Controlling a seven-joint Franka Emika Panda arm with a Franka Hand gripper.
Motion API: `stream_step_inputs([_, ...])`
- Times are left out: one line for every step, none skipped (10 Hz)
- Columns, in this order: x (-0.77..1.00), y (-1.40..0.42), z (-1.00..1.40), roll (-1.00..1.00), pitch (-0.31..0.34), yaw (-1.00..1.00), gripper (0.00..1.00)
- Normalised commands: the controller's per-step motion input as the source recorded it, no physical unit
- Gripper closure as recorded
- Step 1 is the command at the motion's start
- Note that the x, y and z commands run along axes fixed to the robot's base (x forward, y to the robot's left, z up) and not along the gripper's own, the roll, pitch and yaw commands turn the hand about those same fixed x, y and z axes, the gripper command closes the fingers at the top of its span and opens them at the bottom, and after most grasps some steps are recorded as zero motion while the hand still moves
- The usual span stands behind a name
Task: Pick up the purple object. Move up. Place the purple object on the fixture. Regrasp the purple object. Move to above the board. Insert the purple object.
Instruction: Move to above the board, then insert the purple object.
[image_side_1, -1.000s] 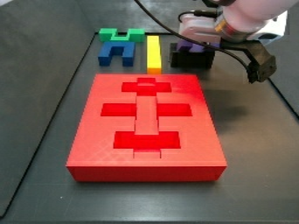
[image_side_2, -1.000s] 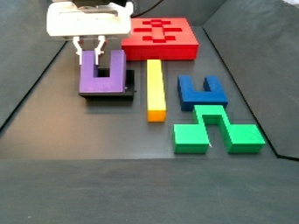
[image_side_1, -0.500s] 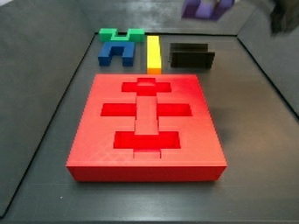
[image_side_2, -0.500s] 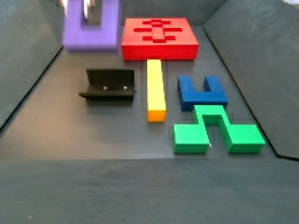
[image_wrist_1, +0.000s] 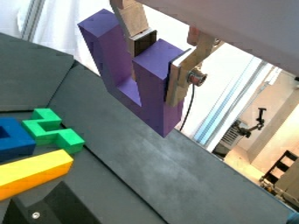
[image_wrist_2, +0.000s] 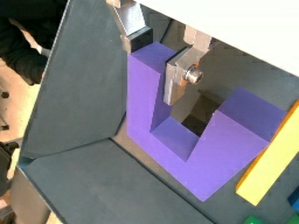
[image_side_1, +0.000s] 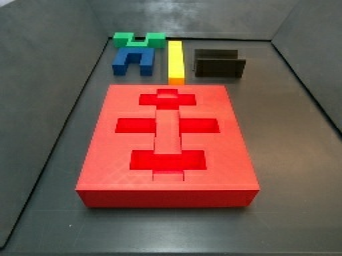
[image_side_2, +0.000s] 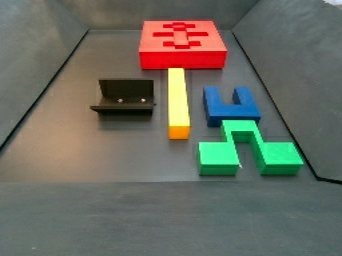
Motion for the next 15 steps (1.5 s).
stream_step_inputs([-1.31, -1.40, 0.29, -1.00, 0.126, 0.08, 1.00])
stream_step_inputs([-1.33, -1.40, 0.27, -1.00, 0.109, 0.08, 1.00])
stream_step_inputs([-1.40, -1.37, 0.28, -1.00, 0.061, 0.10, 1.00])
stream_step_inputs([-1.40, -1.32, 0.24, -1.00, 0.043, 0.11, 1.00])
stream_step_inputs([-1.40, -1.34, 0.25, -1.00, 0.036, 0.11, 1.00])
stream_step_inputs([-1.40, -1.34, 0.24, -1.00, 0.023, 0.11, 1.00])
stream_step_inputs([-0.68, -0.61, 0.10, -1.00, 0.001, 0.11, 1.00])
stream_step_inputs([-0.36, -0.29, 0.04, -1.00, -0.002, 0.11, 1.00])
stream_step_inputs([-0.18, -0.14, 0.03, -1.00, 0.003, 0.09, 1.00])
stream_step_inputs([-0.12, -0.09, 0.02, -0.75, -0.020, 0.06, 1.00])
stream_step_inputs([-0.10, -0.05, 0.00, -0.59, -0.032, 0.04, 1.00])
stream_step_inputs([-0.07, -0.01, 0.01, -0.37, -0.031, 0.02, 1.00])
stream_step_inputs([-0.05, 0.00, 0.00, -0.24, -0.029, 0.01, 1.00])
stream_step_inputs([0.00, 0.03, 0.00, 0.00, 0.000, 0.00, 1.00])
stream_step_inputs([0.02, 0.01, 0.00, -0.05, 0.000, -0.01, 1.00])
